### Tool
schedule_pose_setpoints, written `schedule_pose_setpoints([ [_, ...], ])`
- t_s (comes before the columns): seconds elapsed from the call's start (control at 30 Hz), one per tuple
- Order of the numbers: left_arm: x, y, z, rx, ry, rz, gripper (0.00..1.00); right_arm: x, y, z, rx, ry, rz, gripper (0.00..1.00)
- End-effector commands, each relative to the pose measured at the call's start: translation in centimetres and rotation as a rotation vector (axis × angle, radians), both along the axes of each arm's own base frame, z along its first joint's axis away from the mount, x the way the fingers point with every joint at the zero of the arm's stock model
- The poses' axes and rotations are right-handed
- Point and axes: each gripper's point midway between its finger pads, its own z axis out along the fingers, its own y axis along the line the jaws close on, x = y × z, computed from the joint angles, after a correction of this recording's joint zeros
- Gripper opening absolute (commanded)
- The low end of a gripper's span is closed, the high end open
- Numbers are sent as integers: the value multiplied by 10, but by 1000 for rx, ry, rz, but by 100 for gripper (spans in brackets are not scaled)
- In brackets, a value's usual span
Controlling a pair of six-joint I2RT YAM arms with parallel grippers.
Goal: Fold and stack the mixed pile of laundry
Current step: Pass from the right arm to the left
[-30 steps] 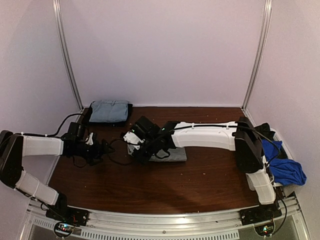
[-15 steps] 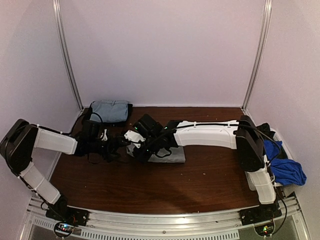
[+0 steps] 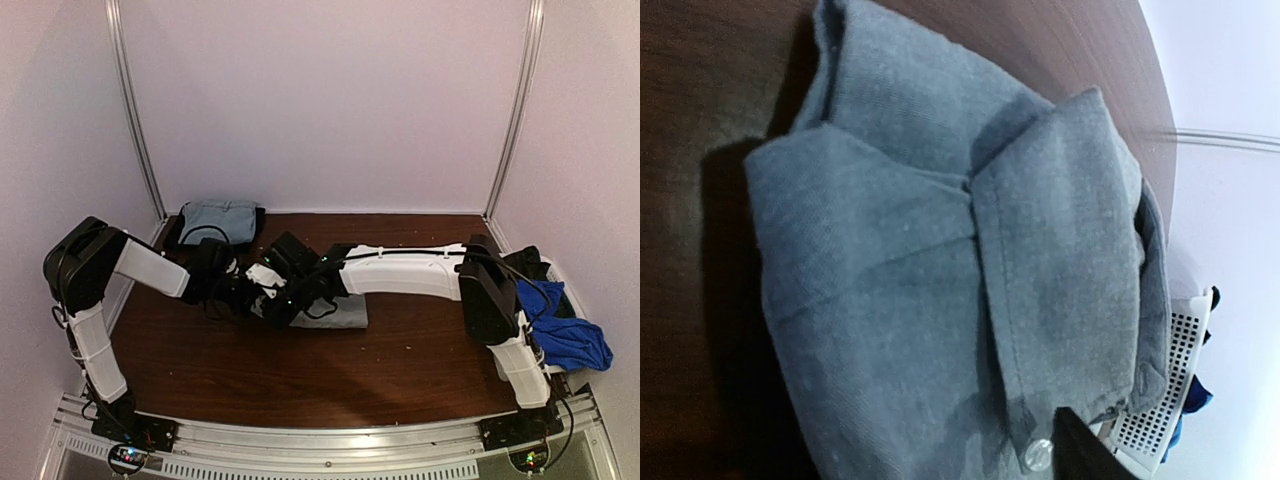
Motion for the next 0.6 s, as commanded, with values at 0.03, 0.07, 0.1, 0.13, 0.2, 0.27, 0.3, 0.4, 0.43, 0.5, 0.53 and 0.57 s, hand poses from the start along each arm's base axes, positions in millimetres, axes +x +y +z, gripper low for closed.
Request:
schedule_pose_setpoints([
  [0.03,15,-3,-2,21,-51,29,43,12,5,-1,-18,-18,-41,0],
  [0.07,17,-3,-1,36,-61,18,36,13,4,-2,-18,-17,-37,0],
  [0.1,21,-5,2,52,-77,1,25,12,4,-1,-16,-18,-33,0],
  [0.13,25,-8,3,76,-89,-29,13,13,1,1,-18,-24,-34,2],
  [0.2,35,-10,7,165,-109,-91,0,16,-9,9,-20,-30,-53,12],
  [0.27,46,-11,14,256,-134,-157,0,23,-26,17,-6,-15,-94,21],
  [0.3,53,-10,18,312,-155,-185,0,28,-36,22,9,-4,-121,27],
  [0.4,78,-9,33,452,-220,-257,0,42,-74,41,75,27,-209,36],
  [0.43,87,-10,40,487,-247,-276,0,46,-87,48,97,37,-238,37],
  [0.5,110,-10,59,577,-325,-312,0,54,-114,57,131,56,-294,39],
  [0.53,120,-9,67,615,-354,-317,0,56,-126,60,141,64,-318,39],
  [0.57,129,-9,74,653,-384,-328,0,56,-139,56,136,80,-343,39],
])
